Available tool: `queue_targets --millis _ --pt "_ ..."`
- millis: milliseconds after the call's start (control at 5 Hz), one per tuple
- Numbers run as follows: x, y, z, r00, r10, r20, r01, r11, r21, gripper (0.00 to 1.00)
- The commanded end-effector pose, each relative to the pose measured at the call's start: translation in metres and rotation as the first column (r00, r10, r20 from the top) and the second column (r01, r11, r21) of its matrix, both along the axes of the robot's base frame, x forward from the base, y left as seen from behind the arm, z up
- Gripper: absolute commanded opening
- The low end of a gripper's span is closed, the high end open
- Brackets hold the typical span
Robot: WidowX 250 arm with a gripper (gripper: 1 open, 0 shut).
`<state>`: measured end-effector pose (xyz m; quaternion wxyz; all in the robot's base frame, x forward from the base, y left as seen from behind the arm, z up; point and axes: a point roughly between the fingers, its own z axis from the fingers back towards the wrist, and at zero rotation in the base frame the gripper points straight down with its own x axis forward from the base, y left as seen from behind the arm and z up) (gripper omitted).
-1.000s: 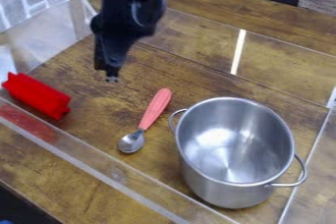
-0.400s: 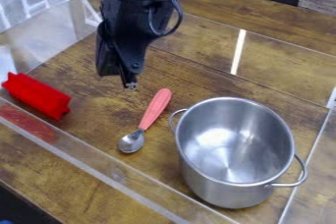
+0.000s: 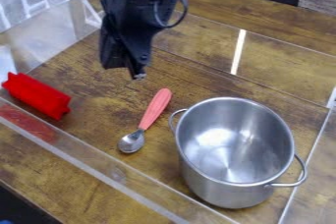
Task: Put the red object in the silver pot
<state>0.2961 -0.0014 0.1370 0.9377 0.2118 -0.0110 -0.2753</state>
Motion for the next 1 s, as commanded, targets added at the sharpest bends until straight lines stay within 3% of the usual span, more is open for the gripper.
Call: queue_targets --millis 0,200,400,600,800 --pt "0.011 -0.012 0.014 0.997 0.029 0.067 -0.028 0.999 -0.017 0.0" --pt "0.019 0.005 0.004 0.995 0.073 0.07 -0.073 0.997 -0.015 0.0" --pt "0.029 0.027 -0.01 0.992 0.105 0.073 -0.106 0.994 -0.003 1.0" --pt "0.028 0.034 -0.013 0.989 0.128 0.075 -0.129 0.992 0.005 0.0" --pt "0.031 0.025 -0.011 0.986 0.147 0.083 -0.148 0.989 0.002 0.0"
